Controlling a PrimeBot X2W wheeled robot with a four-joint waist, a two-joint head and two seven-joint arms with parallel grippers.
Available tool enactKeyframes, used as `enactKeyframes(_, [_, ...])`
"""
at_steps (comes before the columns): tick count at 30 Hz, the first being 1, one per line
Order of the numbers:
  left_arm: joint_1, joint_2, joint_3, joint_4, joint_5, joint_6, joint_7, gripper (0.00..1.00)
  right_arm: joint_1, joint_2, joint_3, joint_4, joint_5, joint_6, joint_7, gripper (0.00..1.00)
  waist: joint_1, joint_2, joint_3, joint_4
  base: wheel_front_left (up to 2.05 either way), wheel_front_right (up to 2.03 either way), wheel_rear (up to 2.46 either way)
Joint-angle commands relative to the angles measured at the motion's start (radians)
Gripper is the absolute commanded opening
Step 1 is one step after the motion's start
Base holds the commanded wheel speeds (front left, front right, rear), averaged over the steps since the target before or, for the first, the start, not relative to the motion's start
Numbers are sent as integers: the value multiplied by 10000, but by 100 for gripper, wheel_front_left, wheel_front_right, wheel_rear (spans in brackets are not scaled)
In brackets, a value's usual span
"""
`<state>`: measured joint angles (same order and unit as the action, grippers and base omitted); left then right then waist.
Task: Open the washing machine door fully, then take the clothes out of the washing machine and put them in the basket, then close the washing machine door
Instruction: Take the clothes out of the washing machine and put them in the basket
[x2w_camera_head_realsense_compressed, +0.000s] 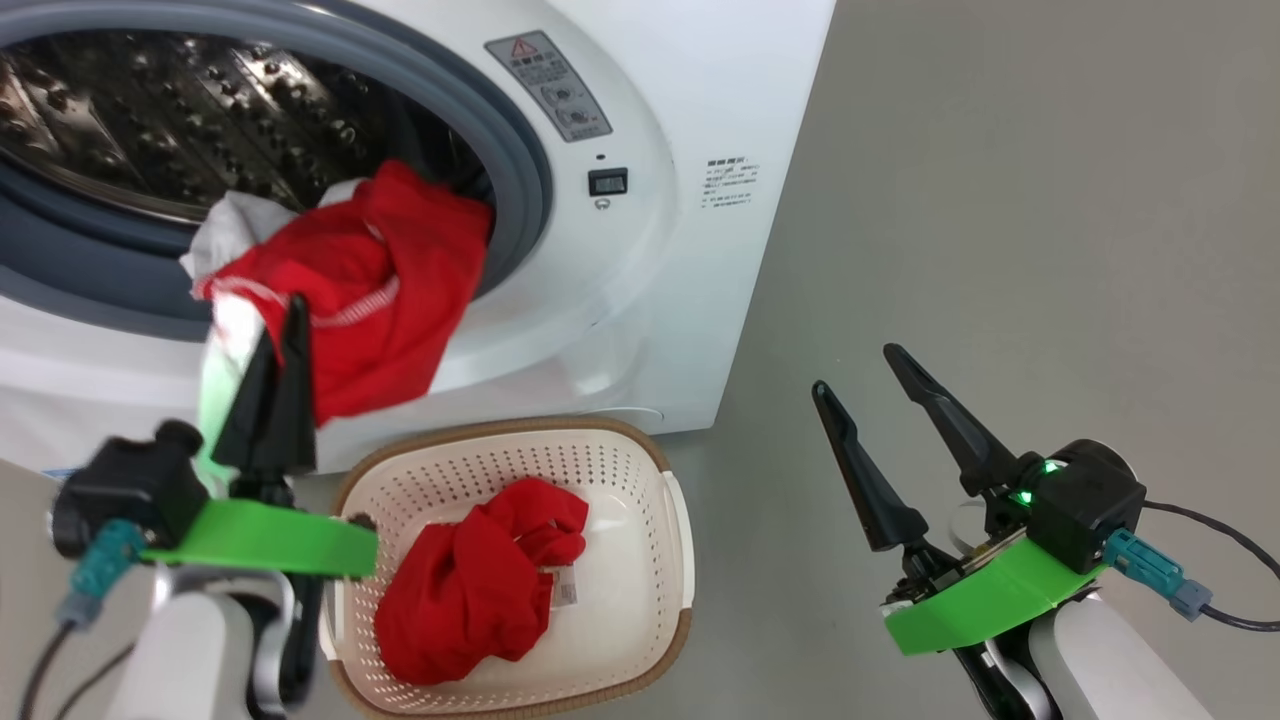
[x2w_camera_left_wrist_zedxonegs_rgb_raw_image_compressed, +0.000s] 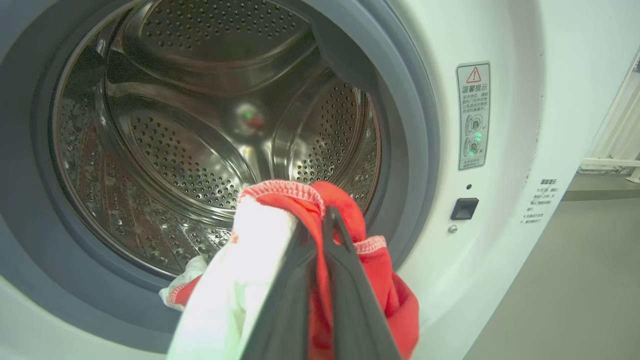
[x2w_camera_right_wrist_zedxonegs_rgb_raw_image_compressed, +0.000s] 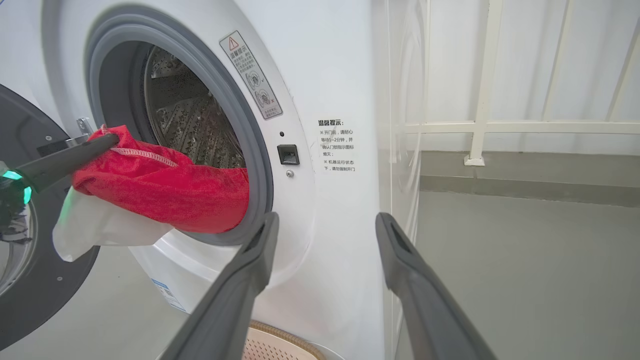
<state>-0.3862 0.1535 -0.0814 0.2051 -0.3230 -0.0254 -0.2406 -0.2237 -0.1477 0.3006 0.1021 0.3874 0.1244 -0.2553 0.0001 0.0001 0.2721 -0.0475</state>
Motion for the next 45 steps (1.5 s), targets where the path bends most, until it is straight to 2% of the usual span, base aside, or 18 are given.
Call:
enactKeyframes(1, [143,187,267,-388,71,70,35,0,153,32,146,-207,180,63,-65,100,-1,-1,-83,36,0,0,0])
enactKeyframes(9, [1180,-115,83,-724,-245,215,528,0,296,44,125,-218,199,63,-65,100,-1,-1,-251,41,0,0,0])
enactKeyframes(18, [1359,-403,-167,116,-661,121,823,0,276,-4,137,-274,191,63,-65,100,-1,-1,-47,31,0,0,0])
enactKeyframes(26, [835,-554,-352,2048,-1007,-191,795,0,129,-15,152,-286,206,63,-65,100,-1,-1,375,-55,0,0,0])
enactKeyframes(36, [-292,-756,-762,5221,-1438,-667,974,0,-179,56,266,-295,252,63,-65,100,-1,-1,1041,-359,0,0,0])
enactKeyframes(45, [-1385,-928,-1151,7641,-1818,-916,971,0,-365,52,288,-341,243,63,-65,100,-1,-1,1621,-509,0,0,0])
